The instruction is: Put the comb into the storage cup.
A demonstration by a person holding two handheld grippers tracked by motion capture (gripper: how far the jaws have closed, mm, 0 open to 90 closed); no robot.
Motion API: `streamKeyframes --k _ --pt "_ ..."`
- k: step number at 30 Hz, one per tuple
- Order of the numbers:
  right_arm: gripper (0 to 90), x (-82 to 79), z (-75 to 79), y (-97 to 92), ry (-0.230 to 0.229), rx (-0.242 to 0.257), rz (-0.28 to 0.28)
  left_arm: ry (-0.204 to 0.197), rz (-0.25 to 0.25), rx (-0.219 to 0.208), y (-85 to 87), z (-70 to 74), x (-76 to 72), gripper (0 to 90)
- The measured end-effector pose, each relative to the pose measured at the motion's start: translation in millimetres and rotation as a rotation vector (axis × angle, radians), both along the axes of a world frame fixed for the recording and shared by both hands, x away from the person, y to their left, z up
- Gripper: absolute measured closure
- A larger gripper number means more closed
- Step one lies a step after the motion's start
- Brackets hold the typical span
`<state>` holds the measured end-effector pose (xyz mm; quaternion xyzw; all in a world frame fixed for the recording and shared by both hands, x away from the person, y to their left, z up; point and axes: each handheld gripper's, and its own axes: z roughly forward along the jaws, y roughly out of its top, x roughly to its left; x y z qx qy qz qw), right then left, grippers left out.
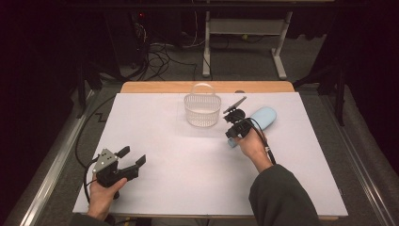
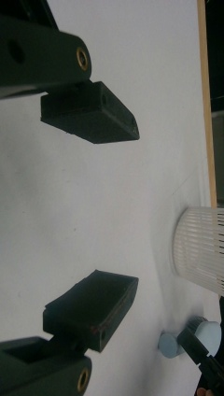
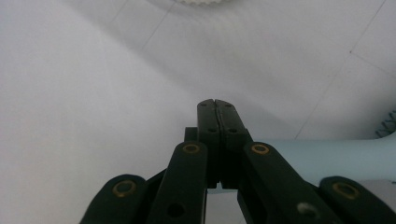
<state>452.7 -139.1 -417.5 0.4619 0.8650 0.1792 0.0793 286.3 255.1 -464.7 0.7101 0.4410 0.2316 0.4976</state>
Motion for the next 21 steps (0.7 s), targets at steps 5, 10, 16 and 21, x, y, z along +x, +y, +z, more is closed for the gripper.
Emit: streamKeyframes --k 5,10,16,21 --pt "90.0 0.9 -2.6 -0.1 0.018 -0.010 0.001 -0.006 0.003 0.015 1.2 -0.2 0.4 26.6" --pt "90.0 -1.2 -3.0 -1.7 0.042 -0.025 -0.003 -0.013 -0.001 0.027 0.9 -0.2 0.0 26.6" --pt "90.0 -6.8 -3.9 -9.3 0.054 -0.033 0.012 -0.015 -0.001 0.025 0.3 -0.2 -0.3 26.6" --pt "90.0 -12.6 -7.5 -15.2 0.074 -0.027 0.004 -0.015 0.001 0.023 0.1 0.0 -0.6 26.6"
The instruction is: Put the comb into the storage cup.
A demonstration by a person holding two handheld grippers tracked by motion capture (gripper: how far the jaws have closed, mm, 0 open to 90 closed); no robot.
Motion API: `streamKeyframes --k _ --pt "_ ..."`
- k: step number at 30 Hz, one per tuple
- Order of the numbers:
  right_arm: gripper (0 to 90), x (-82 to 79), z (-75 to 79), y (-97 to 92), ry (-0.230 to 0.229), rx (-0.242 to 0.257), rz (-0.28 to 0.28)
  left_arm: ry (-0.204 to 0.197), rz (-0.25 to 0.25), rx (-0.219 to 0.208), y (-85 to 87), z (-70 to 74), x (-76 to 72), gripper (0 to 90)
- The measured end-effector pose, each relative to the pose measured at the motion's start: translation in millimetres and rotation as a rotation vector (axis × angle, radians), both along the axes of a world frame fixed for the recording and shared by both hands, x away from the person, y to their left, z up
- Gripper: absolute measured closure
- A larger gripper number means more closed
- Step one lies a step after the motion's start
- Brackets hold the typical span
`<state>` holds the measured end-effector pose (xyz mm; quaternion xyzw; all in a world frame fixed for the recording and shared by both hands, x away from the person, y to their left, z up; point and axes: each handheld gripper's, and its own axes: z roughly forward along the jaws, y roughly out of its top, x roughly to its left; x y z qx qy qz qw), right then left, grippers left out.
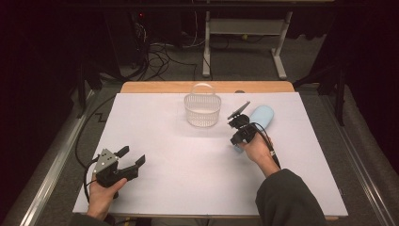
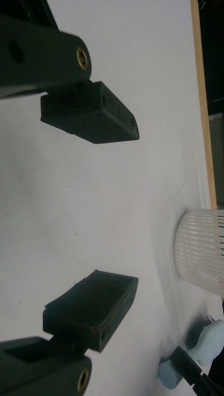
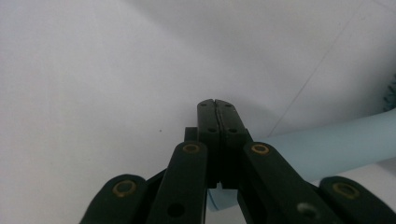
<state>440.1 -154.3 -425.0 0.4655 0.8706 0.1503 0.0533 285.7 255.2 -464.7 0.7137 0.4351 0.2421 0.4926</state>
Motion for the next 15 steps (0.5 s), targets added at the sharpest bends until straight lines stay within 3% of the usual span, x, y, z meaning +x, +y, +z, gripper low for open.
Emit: streamKeyframes --k 15 --pt "90.0 -19.2 -8.9 -21.1 0.012 0.022 0.011 0.006 -0.004 0.000 -1.9 -0.3 0.0 26.6"
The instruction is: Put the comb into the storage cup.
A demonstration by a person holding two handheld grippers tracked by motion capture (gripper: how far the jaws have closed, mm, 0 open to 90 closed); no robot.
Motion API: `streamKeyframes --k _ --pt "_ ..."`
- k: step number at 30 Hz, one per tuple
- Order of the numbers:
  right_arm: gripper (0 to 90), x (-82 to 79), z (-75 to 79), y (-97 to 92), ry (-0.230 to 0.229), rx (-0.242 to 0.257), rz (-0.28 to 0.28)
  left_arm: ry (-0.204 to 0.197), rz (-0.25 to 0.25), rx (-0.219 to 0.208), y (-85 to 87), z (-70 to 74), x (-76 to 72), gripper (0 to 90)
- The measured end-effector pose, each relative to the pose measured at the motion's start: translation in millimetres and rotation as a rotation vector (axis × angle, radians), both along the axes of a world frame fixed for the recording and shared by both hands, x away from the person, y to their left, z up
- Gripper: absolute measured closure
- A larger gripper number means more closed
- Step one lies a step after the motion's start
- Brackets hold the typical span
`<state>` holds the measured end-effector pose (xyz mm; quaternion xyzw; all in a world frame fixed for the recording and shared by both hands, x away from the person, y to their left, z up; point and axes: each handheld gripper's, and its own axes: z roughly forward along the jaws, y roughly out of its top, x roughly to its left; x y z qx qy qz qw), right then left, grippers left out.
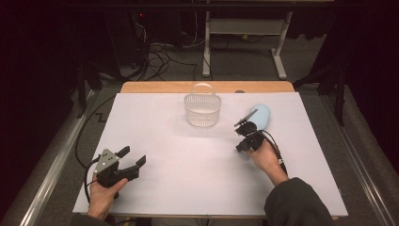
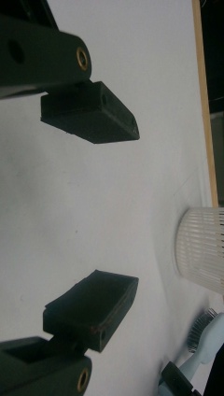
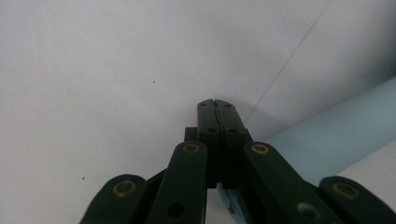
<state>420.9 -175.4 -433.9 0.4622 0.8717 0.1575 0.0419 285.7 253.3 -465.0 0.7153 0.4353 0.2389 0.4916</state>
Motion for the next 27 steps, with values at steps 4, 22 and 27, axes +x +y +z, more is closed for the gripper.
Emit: streamKeyframes --k 4,22,27 --pt "90.0 -5.6 -0.2 -4.0 0.001 -0.005 0.007 0.003 -0.002 0.007 -1.0 -0.3 0.1 26.6" --pt "90.0 -19.3 3.1 -23.7 -0.011 -0.020 -0.007 0.002 0.002 -0.003 -0.4 -0.1 0.0 26.9" --pt "90.0 -21.7 3.3 -29.1 -0.016 -0.022 -0.015 -0.001 -0.004 -0.003 -1.3 -0.1 -0.5 27.1"
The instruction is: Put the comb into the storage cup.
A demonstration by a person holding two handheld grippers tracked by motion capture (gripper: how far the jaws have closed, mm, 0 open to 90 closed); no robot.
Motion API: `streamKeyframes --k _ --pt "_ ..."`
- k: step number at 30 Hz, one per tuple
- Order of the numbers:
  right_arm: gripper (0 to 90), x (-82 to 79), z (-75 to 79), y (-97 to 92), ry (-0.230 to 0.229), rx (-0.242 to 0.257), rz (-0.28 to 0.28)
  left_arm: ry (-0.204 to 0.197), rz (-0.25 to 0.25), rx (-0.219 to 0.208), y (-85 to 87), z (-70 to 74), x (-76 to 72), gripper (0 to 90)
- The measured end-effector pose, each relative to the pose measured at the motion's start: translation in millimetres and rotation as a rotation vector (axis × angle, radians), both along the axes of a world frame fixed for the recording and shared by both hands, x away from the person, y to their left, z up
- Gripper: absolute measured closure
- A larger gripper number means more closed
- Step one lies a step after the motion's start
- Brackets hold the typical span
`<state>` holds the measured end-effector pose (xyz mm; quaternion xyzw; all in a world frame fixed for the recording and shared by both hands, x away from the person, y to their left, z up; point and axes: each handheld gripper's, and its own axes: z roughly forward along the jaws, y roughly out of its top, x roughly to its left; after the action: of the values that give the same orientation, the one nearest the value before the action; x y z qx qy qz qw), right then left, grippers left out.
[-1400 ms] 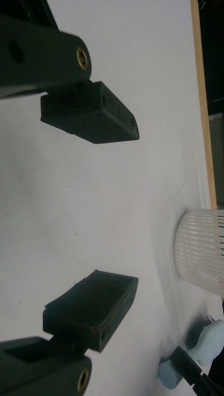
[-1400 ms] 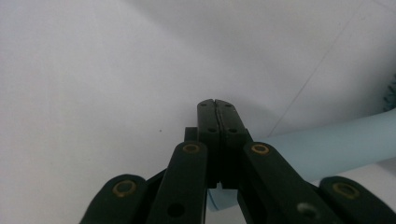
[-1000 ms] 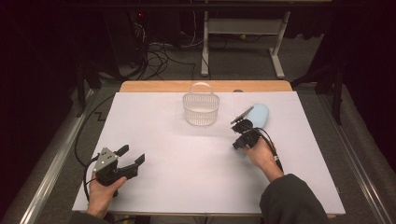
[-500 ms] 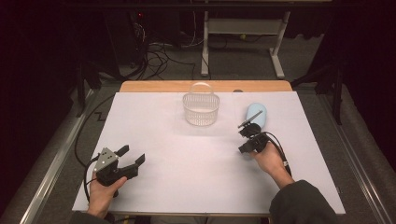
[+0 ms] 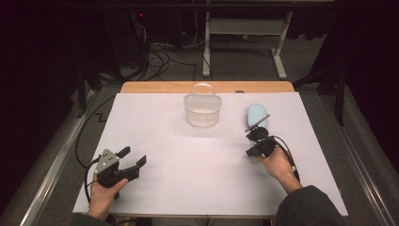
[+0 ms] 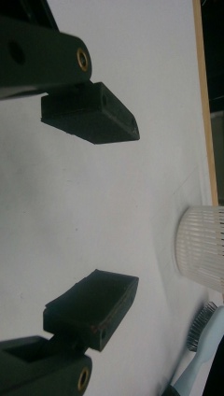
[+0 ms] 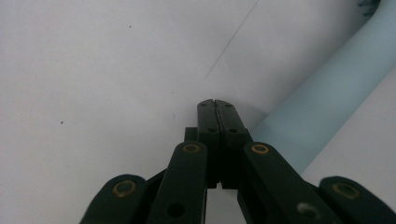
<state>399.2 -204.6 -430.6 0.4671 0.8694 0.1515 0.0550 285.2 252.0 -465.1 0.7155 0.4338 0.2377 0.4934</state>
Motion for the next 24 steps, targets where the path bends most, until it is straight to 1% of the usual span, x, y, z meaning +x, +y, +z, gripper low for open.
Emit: streamKeyframes --k 3,4,6,7,8,9,10,12,13,14,15,20,22,23,24 --pt "90.0 -1.5 -2.8 -5.1 -0.001 0.005 -0.011 -0.002 0.005 -0.005 1.3 0.2 0.6 27.1" --pt "90.0 -2.6 -2.7 -6.7 -0.006 -0.002 -0.005 0.000 0.009 -0.007 1.1 0.1 1.1 27.1" --pt "90.0 -3.3 -3.0 -7.7 -0.009 0.003 -0.005 0.001 0.012 -0.006 1.2 0.1 1.3 27.1" --pt "90.0 -3.4 -4.6 -9.9 -0.005 0.010 -0.011 -0.002 0.011 -0.006 1.4 0.3 0.7 27.1" --pt "90.0 -3.0 -6.6 -11.8 -0.004 0.006 -0.014 -0.006 0.004 -0.003 1.5 0.5 -0.3 27.3" --pt "90.0 -3.6 -6.3 -13.0 0.005 0.019 -0.030 -0.005 -0.002 0.001 1.4 0.5 -1.0 27.3" --pt "90.0 -5.8 -5.1 -12.7 -0.005 0.006 -0.022 -0.001 -0.005 -0.003 0.3 0.3 -0.3 27.3" --pt "90.0 -6.7 -5.9 -12.6 -0.011 0.004 -0.017 -0.002 -0.007 -0.008 0.1 0.3 -0.1 27.3" --pt "90.0 -7.2 -6.1 -12.7 -0.007 -0.001 -0.018 -0.001 -0.008 -0.007 0.4 0.4 -0.5 27.2" --pt "90.0 -7.1 -6.1 -12.9 -0.006 0.005 -0.022 -0.002 -0.008 -0.006 0.6 0.6 -1.1 27.3" --pt "90.0 -7.3 -4.8 -12.1 -0.012 -0.003 -0.020 -0.005 -0.006 -0.008 0.8 1.0 -1.9 27.3" --pt "90.0 -8.0 -2.7 -12.5 -0.014 -0.011 -0.014 -0.004 -0.003 -0.011 1.0 0.9 -1.4 27.3" --pt "90.0 -8.0 -2.4 -13.8 -0.013 -0.005 -0.014 -0.003 -0.005 -0.012 1.0 0.9 -1.4 27.3" --pt "90.0 -8.4 -1.6 -15.9 -0.017 -0.003 -0.027 0.001 -0.012 -0.023 1.1 1.0 -1.5 27.2" --pt "90.0 -8.4 -1.6 -15.9 -0.017 -0.003 -0.027 0.001 -0.012 -0.023 1.1 1.0 -1.5 27.2"
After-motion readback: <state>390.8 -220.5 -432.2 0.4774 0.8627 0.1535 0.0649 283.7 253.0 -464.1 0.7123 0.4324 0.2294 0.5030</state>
